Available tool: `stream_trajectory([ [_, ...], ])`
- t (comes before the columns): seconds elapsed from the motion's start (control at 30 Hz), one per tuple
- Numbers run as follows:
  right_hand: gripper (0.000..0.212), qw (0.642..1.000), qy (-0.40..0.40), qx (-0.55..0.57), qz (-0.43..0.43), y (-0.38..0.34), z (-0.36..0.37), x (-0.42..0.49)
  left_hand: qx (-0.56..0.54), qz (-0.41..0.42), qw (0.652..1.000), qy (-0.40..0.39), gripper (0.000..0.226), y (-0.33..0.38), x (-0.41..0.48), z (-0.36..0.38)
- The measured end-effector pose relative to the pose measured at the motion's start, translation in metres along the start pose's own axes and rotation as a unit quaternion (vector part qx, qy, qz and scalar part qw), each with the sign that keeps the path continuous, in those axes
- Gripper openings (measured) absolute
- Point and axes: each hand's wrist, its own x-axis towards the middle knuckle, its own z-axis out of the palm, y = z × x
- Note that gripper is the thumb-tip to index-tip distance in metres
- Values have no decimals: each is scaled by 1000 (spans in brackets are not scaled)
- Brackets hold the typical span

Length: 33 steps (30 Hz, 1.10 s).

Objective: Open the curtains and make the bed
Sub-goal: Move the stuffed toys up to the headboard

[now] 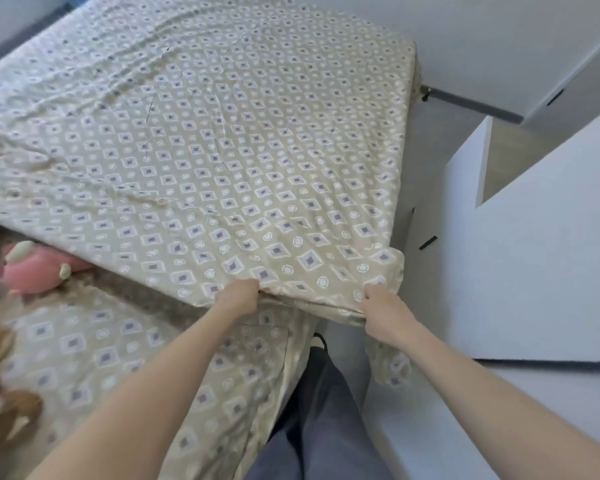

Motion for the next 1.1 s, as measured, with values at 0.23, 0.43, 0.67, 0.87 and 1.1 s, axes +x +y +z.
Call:
stream_trajectory([
  [0.23,19,1000,14,-8,4,7,12,2,4,36,999,6,16,-9,-11,9],
  [0.43,47,1000,3,3,27,11,55,8,-2,45,999,16,50,-4,-22,25],
  [0.67,48,997,-53,23,59,4,121,35,83,68,994,-18,65,-5,6,69],
  [0.87,58,987,-133,-9,90,5,158,57,155,94,981,-71,63,-8,32,117],
  [1.1,49,988,-145,2,54,-4,166,66,120,59,983,-124,56,-1,43,140],
])
